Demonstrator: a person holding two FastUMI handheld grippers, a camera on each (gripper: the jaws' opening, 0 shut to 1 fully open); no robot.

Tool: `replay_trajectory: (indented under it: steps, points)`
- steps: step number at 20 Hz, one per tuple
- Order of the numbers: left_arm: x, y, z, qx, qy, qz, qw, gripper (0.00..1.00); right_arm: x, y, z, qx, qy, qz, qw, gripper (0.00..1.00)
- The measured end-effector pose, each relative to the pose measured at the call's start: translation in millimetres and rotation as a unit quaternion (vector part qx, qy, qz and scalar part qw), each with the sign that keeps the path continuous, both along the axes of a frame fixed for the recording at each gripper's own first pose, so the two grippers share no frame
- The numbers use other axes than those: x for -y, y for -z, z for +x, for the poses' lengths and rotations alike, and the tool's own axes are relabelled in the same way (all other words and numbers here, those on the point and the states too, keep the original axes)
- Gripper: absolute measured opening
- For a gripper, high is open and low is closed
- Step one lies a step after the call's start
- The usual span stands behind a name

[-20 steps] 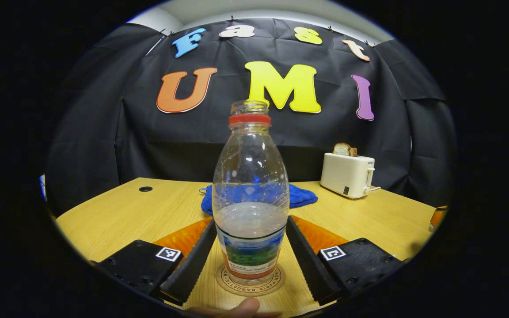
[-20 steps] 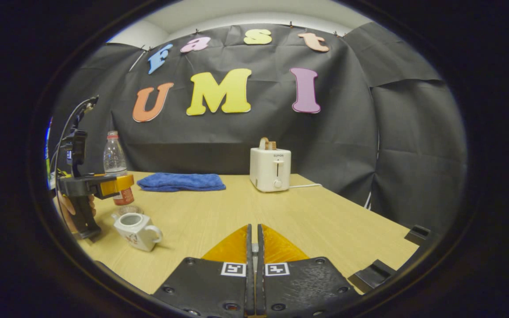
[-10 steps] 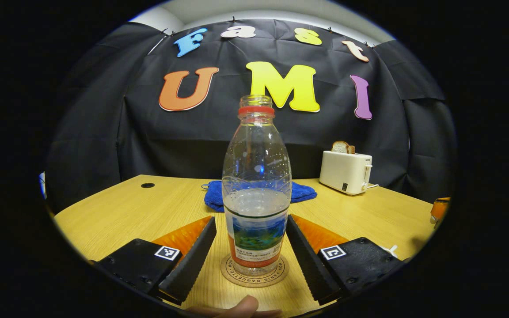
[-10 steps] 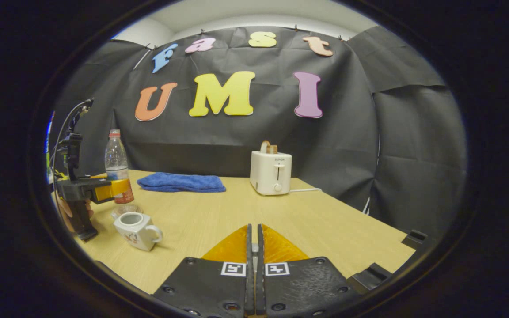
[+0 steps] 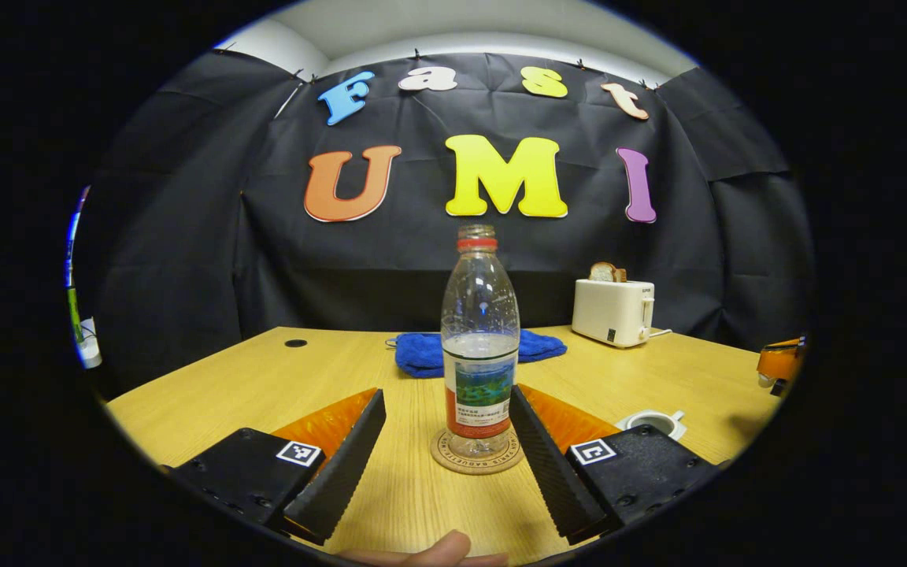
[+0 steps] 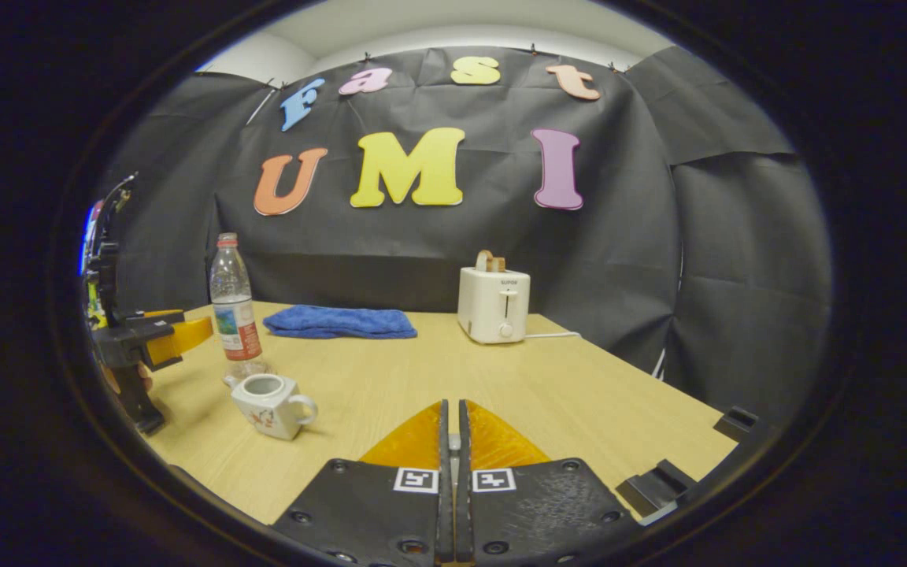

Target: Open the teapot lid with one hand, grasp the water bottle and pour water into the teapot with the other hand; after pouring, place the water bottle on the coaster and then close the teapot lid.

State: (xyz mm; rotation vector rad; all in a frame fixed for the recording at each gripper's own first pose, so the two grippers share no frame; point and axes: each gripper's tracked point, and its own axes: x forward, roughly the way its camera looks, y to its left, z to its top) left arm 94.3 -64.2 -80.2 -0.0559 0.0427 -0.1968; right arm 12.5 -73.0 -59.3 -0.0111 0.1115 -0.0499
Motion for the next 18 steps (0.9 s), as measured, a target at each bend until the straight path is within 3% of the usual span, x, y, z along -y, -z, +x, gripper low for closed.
replay_trajectory:
  steps: [3, 9, 13, 18]
  points:
    - [-22, -15, -21, 0.010, -0.042, 0.014, 0.999, 0.98, -25, -10, 4, -0.001, -0.036, 0.021, 0.999, 0.01]
    - [-26, -41, -68, 0.011, -0.044, 0.018, 0.999, 0.99, -68, -32, 23, 0.012, -0.101, 0.009, 0.995, 0.01]
    - [-24, -52, -83, 0.017, -0.029, -0.008, 0.999, 0.99, -95, -36, 36, 0.003, -0.125, 0.011, 0.992, 0.02]
    - [-44, -60, -91, -0.002, -0.048, -0.002, 0.999, 0.99, -126, -34, 45, -0.009, -0.147, 0.022, 0.989, 0.02]
